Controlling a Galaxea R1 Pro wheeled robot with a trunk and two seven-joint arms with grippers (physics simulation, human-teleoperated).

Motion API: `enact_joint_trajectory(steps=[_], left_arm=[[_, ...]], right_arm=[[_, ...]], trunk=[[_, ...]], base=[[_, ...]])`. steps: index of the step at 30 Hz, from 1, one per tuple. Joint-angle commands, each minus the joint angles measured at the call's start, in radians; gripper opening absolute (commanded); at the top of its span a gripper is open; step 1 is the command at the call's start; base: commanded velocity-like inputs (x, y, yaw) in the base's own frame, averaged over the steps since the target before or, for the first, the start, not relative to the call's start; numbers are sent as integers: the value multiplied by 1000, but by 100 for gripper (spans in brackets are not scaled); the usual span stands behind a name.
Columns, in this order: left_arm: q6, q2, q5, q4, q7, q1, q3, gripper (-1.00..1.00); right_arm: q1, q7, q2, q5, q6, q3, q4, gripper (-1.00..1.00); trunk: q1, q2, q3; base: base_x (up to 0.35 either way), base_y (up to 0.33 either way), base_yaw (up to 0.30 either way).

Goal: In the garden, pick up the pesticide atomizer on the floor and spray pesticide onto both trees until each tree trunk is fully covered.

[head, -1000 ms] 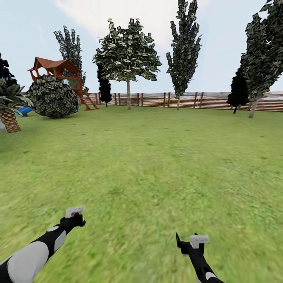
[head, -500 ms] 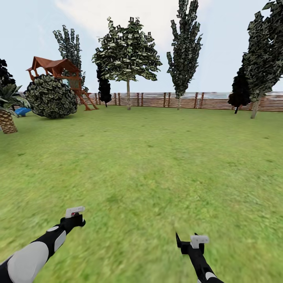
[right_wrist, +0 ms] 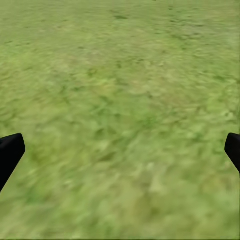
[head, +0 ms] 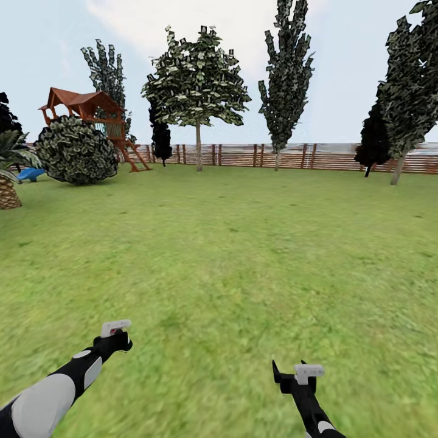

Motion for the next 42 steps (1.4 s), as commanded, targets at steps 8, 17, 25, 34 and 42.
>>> enact_joint_trajectory(steps=[8, 17, 25, 34, 42], left_arm=[[0, 0, 0, 0, 0, 0, 0, -100], [0, 0, 0, 0, 0, 0, 0, -100], [0, 0, 0, 0, 0, 0, 0, -100], [0, 0, 1, 0, 0, 0, 0, -100], [0, 0, 0, 0, 1, 0, 0, -100]], right_arm=[[0, 0, 0, 0, 0, 0, 0, 100], [0, -2, 0, 0, 0, 1, 0, 100], [0, -2, 0, 0, 0, 1, 0, 100], [0, -2, 0, 0, 0, 1, 0, 100], [0, -2, 0, 0, 0, 1, 0, 100]], trunk=[[0, 0, 3], [0, 0, 3], [0, 0, 3], [0, 0, 3], [0, 0, 3]], base=[[336, 0, 0], [337, 0, 37], [337, 0, 16], [337, 0, 70], [338, 0, 0]])
